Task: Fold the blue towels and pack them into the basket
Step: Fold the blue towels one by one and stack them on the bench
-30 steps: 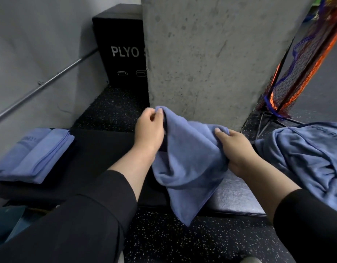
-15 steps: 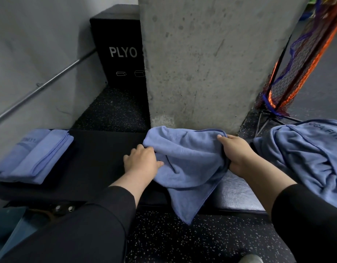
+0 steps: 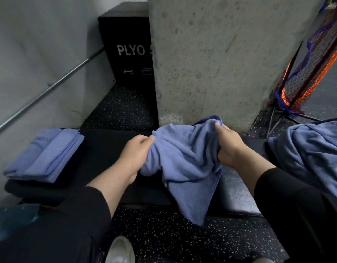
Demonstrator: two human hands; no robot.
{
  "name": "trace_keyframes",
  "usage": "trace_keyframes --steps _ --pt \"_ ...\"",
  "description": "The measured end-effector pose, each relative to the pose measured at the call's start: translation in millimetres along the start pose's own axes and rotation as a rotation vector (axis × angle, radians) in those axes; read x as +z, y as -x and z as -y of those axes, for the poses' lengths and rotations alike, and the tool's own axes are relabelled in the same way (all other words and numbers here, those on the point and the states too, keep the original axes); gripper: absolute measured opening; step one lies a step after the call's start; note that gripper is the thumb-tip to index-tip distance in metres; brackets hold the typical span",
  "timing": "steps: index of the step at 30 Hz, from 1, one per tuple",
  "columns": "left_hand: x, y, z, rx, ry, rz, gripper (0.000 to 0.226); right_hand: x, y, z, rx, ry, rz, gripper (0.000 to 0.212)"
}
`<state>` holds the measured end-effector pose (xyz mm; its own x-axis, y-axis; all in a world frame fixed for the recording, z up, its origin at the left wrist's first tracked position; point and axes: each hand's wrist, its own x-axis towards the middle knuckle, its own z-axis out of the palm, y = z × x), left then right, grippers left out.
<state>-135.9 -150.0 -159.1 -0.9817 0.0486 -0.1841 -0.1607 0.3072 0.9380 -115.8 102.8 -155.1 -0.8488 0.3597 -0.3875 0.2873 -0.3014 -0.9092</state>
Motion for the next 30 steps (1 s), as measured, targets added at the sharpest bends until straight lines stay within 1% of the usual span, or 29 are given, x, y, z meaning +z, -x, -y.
trace_keyframes --steps 2,3,6,7,8,9,11,12,13,14,16,17,18,19,20,22,23,24,25,27,28,29,30 --pt "-7.4 0.9 -3.5 -0.105 0.292 0.011 0.025 2.0 1.9 -2.4 0.037 0.068 0.028 0.028" --pt "-9.7 1.3 -6.4 -0.148 0.384 0.006 0.024 1.4 4.7 -5.5 0.054 0.156 0.039 0.025" --pt "-12.8 1.8 -14.2 -0.216 0.534 0.004 0.021 -2.3 14.1 -13.4 0.087 0.491 0.065 0.019" --pt "-13.3 3.1 -17.0 -0.218 0.545 0.01 0.02 -2.7 14.1 -14.5 0.08 0.541 0.052 0.019" --pt "-13.3 3.7 -19.5 -0.207 0.541 0.018 0.017 -2.2 14.0 -13.3 0.058 0.531 0.03 0.02" --pt "-13.4 4.1 -22.5 -0.196 0.531 0.021 0.015 -2.1 13.5 -9.7 0.023 0.449 -0.004 0.022" --pt "-14.0 5.3 -30.7 -0.177 0.528 0.023 0.013 -0.8 13.3 -0.2 -0.042 0.125 -0.072 0.028" --pt "-14.2 4.6 -34.2 -0.17 0.553 0.028 0.016 -1.9 13.6 3.3 -0.049 -0.008 -0.08 0.028" --pt "-14.5 3.3 -36.8 -0.168 0.584 0.042 0.02 -3.1 16.0 5.3 -0.024 -0.072 -0.052 0.028" --pt "-14.8 1.7 -38.4 -0.177 0.613 0.061 0.025 -5.0 20.9 4.0 0.027 -0.041 0.005 0.028" --pt "-14.4 1.5 -40.8 -0.227 0.64 0.085 0.031 -7.2 37.4 -5.3 0.19 0.175 0.196 0.028" --pt "-13.9 1.3 -40.3 -0.251 0.645 0.07 0.032 -6.3 43.1 -10.6 0.245 0.282 0.287 0.026" --pt "-14.0 1.2 -39.6 -0.278 0.652 0.045 0.032 -6.0 42.7 -13.7 0.256 0.329 0.324 0.022" --pt "-14.5 1.6 -39.3 -0.308 0.655 0.018 0.032 -4.5 40.5 -13.8 0.234 0.302 0.294 0.02" --pt "-15.2 2.0 -38.7 -0.336 0.649 -0.005 0.03 -3.2 36.3 -11.3 0.196 0.224 0.24 0.024" --pt "-16.2 1.1 -37.4 -0.379 0.614 -0.03 0.026 -4.1 23.4 -2.4 0.14 -0.021 0.133 0.038" --pt "-16.5 1.1 -37.9 -0.393 0.596 -0.023 0.025 -5.1 20.2 1.1 0.133 -0.121 0.123 0.041" --pt "-16.0 2.0 -39.4 -0.398 0.587 -0.012 0.024 -5.7 19.8 2.2 0.137 -0.155 0.142 0.04" --pt "-14.6 2.5 -41.2 -0.398 0.584 -0.009 0.024 -5.3 24.5 1.9 0.158 -0.114 0.193 0.035" --pt "-11.0 2.3 -45.4 -0.392 0.573 -0.03 0.022 -6.3 31.7 -6.9 0.226 0.058 0.295 0.032" --pt "-9.2 1.2 -46.8 -0.379 0.556 -0.06 0.02 -7.0 32.3 -11.7 0.247 0.133 0.311 0.032" --pt "-8.3 -0.8 -46.9 -0.362 0.532 -0.101 0.018 -6.3 31.4 -13.5 0.244 0.186 0.287 0.032" --pt "-7.7 -3.2 -46.6 -0.343 0.503 -0.141 0.017 -7.2 27.7 -13.7 0.218 0.216 0.216 0.031"
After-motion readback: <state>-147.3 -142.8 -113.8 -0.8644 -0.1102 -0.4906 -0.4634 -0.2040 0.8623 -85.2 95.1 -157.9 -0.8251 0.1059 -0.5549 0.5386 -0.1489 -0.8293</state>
